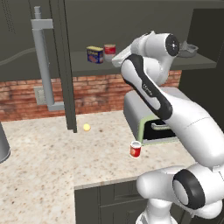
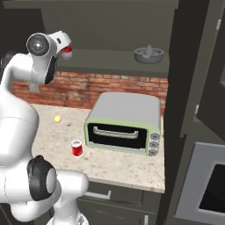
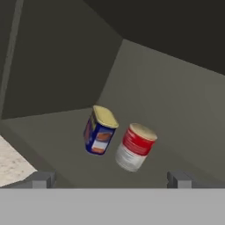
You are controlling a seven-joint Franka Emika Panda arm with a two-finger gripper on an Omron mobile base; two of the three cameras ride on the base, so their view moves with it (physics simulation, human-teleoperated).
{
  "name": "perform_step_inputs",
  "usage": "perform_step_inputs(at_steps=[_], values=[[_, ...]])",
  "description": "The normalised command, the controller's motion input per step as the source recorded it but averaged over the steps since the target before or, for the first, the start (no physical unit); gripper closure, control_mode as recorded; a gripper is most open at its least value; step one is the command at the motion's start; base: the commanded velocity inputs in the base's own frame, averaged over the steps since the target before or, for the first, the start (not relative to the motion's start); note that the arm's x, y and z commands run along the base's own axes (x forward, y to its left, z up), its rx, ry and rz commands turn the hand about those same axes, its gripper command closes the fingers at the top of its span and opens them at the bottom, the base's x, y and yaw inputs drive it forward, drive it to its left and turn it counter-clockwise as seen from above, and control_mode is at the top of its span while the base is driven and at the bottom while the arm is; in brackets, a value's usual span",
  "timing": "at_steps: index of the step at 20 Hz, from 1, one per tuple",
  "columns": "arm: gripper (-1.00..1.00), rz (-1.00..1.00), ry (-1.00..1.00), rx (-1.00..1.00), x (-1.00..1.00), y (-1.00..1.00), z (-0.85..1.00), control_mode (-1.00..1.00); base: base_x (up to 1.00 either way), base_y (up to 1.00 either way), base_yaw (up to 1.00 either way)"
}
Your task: Pick the cans from the counter and place them in their designated side in the cabinet.
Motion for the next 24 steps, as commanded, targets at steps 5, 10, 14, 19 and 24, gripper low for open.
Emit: perform_step_inputs(at_steps=[5, 10, 14, 19, 24], values=[[-1.0, 0.0, 0.04, -0.01, -0.69, -0.12, 0.0, -1.0, 0.0, 0.0, 0.0], [-1.0, 0.0, 0.06, -0.02, -0.66, -0.11, 0.0, -1.0, 0.0, 0.0, 0.0], [-1.0, -0.02, 0.09, -0.02, -0.56, -0.06, -0.01, -1.0, 0.0, 0.0, 0.0], [-1.0, -0.13, 0.12, -0.01, -0.45, -0.08, -0.14, -1.0, 0.0, 0.0, 0.0], [-1.0, -0.21, 0.07, 0.0, -0.22, -0.15, -0.26, -1.0, 0.0, 0.0, 0.0]])
